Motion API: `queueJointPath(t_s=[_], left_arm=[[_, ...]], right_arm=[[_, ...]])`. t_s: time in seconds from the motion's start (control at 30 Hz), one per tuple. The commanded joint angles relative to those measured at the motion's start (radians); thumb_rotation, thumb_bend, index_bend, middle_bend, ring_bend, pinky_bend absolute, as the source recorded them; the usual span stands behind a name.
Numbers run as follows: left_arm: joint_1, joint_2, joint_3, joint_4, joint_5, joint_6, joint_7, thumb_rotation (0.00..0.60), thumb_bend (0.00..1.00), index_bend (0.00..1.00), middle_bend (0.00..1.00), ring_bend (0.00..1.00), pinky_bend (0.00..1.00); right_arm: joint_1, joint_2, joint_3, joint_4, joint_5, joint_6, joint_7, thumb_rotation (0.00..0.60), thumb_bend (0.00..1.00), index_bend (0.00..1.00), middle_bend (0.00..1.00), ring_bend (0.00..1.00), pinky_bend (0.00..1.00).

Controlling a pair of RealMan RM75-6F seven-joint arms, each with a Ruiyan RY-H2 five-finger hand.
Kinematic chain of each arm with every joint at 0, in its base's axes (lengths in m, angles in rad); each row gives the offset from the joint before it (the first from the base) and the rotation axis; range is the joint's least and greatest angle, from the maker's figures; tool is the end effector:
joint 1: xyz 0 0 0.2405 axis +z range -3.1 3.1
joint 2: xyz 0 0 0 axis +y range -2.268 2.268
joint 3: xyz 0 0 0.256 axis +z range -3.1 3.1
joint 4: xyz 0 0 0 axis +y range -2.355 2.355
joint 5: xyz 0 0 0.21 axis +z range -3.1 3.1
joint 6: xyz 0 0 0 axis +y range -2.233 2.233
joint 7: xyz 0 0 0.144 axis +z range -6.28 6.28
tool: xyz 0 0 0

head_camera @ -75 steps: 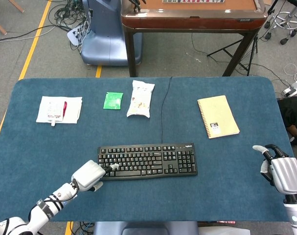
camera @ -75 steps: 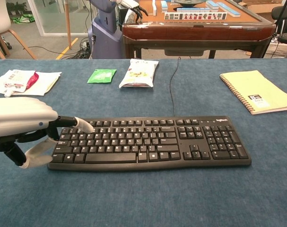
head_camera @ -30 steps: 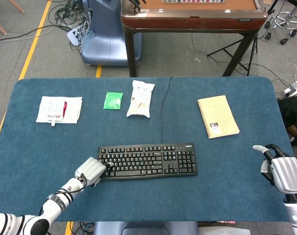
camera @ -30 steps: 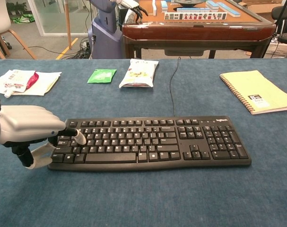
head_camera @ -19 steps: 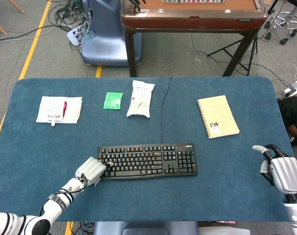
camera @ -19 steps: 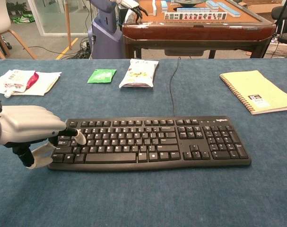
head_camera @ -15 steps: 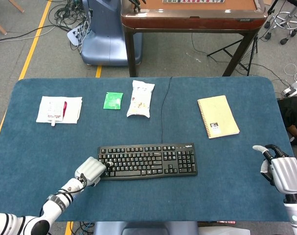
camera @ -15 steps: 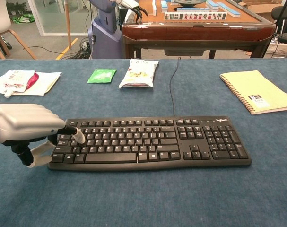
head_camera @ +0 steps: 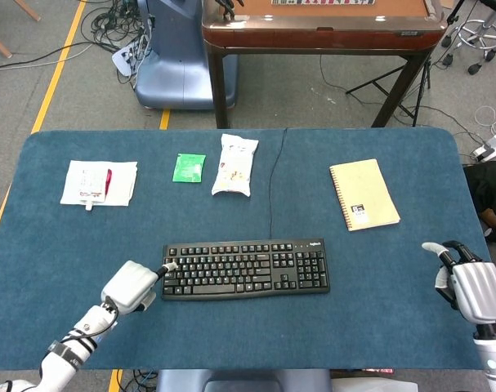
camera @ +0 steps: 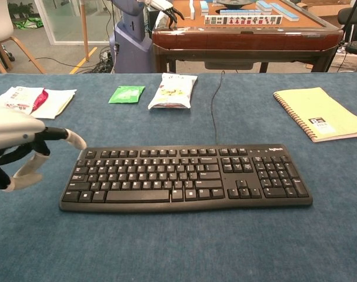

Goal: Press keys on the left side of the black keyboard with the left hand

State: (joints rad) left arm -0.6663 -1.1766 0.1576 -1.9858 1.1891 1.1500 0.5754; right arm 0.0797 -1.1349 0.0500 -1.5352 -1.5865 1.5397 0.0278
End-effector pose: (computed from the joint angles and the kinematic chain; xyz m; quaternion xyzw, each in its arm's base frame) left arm -0.1760 0.2386 0.0544 -0.8147 -0.3201 -0.2630 0.4058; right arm -0.3110 -0.1798 0.1632 0.6129 -0.3451 0.4092 0.5812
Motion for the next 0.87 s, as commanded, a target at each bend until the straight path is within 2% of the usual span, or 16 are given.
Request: queueJointPath(t_s=[0.03, 0.13, 0.2, 0.4, 0.6, 0.87], left_arm=[[0.112, 0.047, 0.037, 0.015, 0.124, 0.124, -0.113, 0.6, 0.4, 0.17, 0.49, 0.56, 0.83], [0.179, 0.059, 0.043, 0.042, 0.181, 0.209, -0.159, 0.6, 0.39, 0.2, 0.45, 0.48, 0.73], [0.227, 0.057, 0.044, 0.069, 0.206, 0.267, -0.174, 0.6, 0.39, 0.21, 0.45, 0.46, 0.7], [0.332, 0.073, 0.049, 0.118, 0.218, 0.346, -0.253, 0.6, 0.38, 0.21, 0.44, 0.46, 0.66], [0.401, 0.092, 0.032, 0.16, 0.195, 0.37, -0.341, 0.6, 0.37, 0.21, 0.43, 0.46, 0.65], [0.411, 0.098, 0.006, 0.185, 0.194, 0.307, -0.352, 0.6, 0.37, 0.21, 0.43, 0.47, 0.64]], right_arm=[[0.001, -0.004, 0.001, 0.001, 0.002, -0.003, -0.011, 0.6, 0.05, 0.32, 0.33, 0.26, 0.57], [0.002, -0.008, 0.001, 0.003, 0.004, -0.004, -0.025, 0.6, 0.05, 0.33, 0.34, 0.26, 0.57], [0.002, -0.013, 0.005, 0.007, 0.007, -0.002, -0.045, 0.6, 0.05, 0.33, 0.35, 0.26, 0.57], [0.002, -0.022, 0.011, 0.008, 0.015, 0.0, -0.071, 0.6, 0.07, 0.35, 0.36, 0.26, 0.57], [-0.001, -0.021, 0.016, 0.01, 0.026, 0.003, -0.058, 0.6, 0.07, 0.35, 0.36, 0.26, 0.57], [0.013, -0.024, 0.02, 0.023, 0.046, -0.032, -0.033, 0.6, 0.07, 0.35, 0.36, 0.26, 0.57]])
